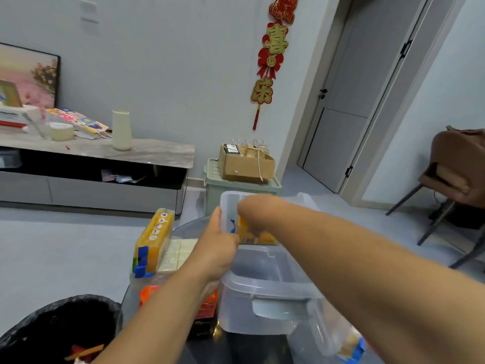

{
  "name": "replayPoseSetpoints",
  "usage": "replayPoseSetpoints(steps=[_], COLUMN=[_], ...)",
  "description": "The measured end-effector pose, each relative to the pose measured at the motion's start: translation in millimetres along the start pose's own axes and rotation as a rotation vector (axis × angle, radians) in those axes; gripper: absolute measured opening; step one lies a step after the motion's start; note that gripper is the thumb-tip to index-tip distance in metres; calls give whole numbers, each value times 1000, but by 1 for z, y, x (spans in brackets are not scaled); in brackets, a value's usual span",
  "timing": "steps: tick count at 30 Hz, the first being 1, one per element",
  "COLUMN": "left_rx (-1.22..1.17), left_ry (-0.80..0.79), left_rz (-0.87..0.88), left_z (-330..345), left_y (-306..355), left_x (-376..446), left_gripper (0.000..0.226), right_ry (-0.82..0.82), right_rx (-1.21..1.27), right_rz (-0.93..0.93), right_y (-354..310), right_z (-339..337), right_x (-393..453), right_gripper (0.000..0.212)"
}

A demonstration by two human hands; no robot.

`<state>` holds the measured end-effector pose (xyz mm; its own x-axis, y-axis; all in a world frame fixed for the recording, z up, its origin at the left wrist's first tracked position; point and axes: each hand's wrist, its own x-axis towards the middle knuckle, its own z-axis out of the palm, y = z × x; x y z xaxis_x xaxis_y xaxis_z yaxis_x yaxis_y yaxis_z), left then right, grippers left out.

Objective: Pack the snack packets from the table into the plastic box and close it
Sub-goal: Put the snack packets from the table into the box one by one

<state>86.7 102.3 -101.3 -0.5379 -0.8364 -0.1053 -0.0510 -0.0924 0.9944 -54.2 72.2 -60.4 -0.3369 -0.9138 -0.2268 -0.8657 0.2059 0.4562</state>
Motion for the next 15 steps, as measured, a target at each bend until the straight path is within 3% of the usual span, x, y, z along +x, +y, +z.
replayPoseSetpoints(steps=[7, 11, 13, 15], left_rx=[-49, -51, -47, -52], left_ry=[-31, -52, -55, -57], left_rz=[-17, -33, -29, -16], left_z=[1, -2, -2, 0], left_y=[-5, -1, -1, 1], left_x=[5, -1, -2, -4], left_gripper=[93, 92, 94, 83], right_ry=[26, 44, 125, 241], right_rx=[-3, 37, 73, 165], right_rz=[25, 78, 93, 114], right_y=[-22, -13, -1, 17], right_z=[39, 27, 13, -6], right_x=[24, 17, 8, -3], right_gripper=[28, 33, 26, 10])
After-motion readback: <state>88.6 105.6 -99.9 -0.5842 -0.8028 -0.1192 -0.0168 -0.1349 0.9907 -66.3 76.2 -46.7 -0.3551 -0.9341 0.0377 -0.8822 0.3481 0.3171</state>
